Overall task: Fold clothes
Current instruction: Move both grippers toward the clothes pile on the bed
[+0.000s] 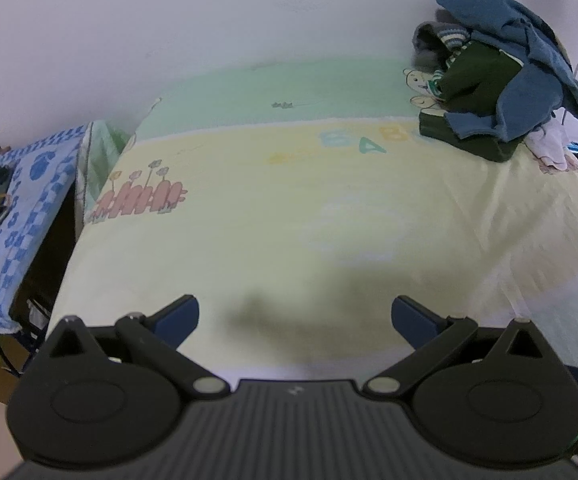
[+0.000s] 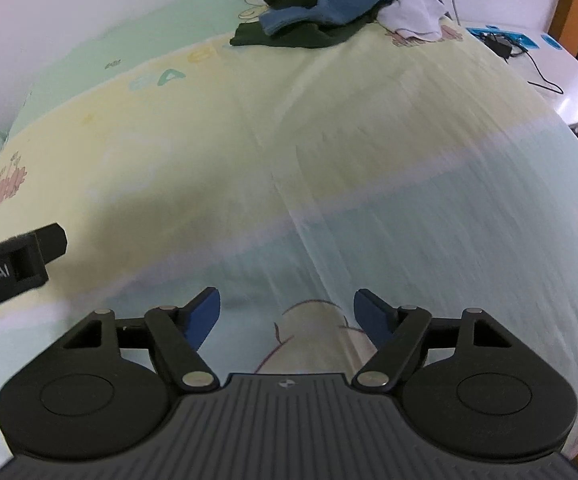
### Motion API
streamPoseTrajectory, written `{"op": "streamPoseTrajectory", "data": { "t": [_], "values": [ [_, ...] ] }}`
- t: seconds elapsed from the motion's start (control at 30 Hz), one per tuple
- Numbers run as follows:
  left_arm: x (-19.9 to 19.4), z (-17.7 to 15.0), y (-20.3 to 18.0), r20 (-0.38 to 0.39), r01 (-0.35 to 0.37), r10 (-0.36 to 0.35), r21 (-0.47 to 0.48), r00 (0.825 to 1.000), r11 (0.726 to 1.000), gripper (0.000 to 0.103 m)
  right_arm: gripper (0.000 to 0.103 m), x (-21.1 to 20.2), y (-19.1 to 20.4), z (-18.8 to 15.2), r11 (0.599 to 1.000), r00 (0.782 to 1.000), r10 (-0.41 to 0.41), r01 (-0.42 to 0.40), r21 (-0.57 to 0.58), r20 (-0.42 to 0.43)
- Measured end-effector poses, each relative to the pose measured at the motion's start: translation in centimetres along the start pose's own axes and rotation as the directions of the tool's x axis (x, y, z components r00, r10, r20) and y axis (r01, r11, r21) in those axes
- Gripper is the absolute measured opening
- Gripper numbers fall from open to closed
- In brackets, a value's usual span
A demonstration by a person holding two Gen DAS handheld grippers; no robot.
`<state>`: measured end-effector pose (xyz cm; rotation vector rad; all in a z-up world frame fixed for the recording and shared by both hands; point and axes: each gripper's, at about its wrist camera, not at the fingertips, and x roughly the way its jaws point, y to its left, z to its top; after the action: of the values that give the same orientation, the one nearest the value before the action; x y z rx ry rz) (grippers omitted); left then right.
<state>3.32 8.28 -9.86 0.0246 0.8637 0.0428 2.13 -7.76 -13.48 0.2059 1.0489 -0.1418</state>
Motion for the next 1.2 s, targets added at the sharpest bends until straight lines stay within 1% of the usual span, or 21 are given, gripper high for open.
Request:
{"op": "streamPoseTrajectory", "data": {
  "t": [0.17, 0.3, 0.37, 0.43, 0.53, 0.6, 0.67, 0.77, 0.93, 1.03, 1.1, 1.2],
  "values": [
    [-0.2, 0.0, 0.1, 0.002, 0.009, -0.009, -0.001, 1.000, 1.000, 0.102, 0.077, -0.9, 0.1, -0.5, 1.000, 1.000, 0.015, -0.015, -0.023, 0.013],
    [-0.5, 0.1, -0.1, 0.000, 0.013, -0.013, 0.007, 1.000, 1.000, 0.102, 0.070, -1.5, 0.2, -0.9, 0.999, 0.999, 0.028, -0.027, -0.042, 0.022],
    [-0.7, 0.2, -0.3, 0.003, 0.012, -0.012, 0.014, 1.000, 1.000, 0.102, 0.070, -1.9, 0.3, -1.1, 0.998, 0.999, 0.033, -0.031, -0.051, 0.030],
    [-1.0, 0.4, -0.7, 0.009, 0.014, -0.014, 0.026, 1.000, 1.000, 0.102, 0.074, -3.0, 0.2, -0.7, 0.998, 0.997, 0.025, -0.022, -0.051, 0.070],
    [-1.5, 0.8, -1.5, 0.013, 0.018, -0.018, 0.044, 1.000, 0.999, 0.102, 0.074, -4.0, -0.1, 0.2, 0.998, 0.994, -0.002, 0.008, -0.062, 0.106],
    [-1.9, 1.1, -2.1, 0.019, 0.012, -0.014, 0.057, 1.000, 0.998, 0.102, 0.074, -4.5, -0.6, 0.7, 0.999, 0.992, -0.003, 0.010, -0.054, 0.128],
    [-2.4, 1.5, -2.7, 0.028, 0.007, -0.009, 0.064, 1.000, 0.998, 0.102, 0.074, -4.9, -1.3, 1.4, 0.999, 0.990, 0.001, 0.003, -0.033, 0.140],
    [-3.0, 2.2, -3.7, 0.042, -0.010, 0.007, 0.061, 0.999, 0.998, 0.102, 0.074, -5.1, -2.2, 2.7, 0.999, 0.991, 0.017, -0.012, -0.037, 0.136],
    [-4.2, 4.0, -6.1, 0.061, -0.029, 0.027, 0.038, 0.998, 0.999, 0.102, 0.074, -6.0, -4.4, 5.3, 0.996, 0.984, 0.048, -0.035, -0.079, 0.170],
    [-4.8, 5.5, -8.2, 0.073, -0.033, 0.030, 0.036, 0.997, 0.999, 0.102, 0.074, -6.9, -6.0, 7.2, 0.993, 0.981, 0.069, -0.051, -0.102, 0.181],
    [-5.3, 6.9, -10.2, 0.094, -0.039, 0.034, 0.048, 0.995, 0.998, 0.102, 0.074, -7.8, -7.3, 8.9, 0.992, 0.979, 0.082, -0.061, -0.112, 0.188],
    [-6.2, 9.4, -13.2, 0.137, -0.052, 0.042, 0.069, 0.990, 0.996, 0.102, 0.074, -9.1, -9.5, 11.8, 0.989, 0.971, 0.083, -0.053, -0.136, 0.225]
  ]
}}
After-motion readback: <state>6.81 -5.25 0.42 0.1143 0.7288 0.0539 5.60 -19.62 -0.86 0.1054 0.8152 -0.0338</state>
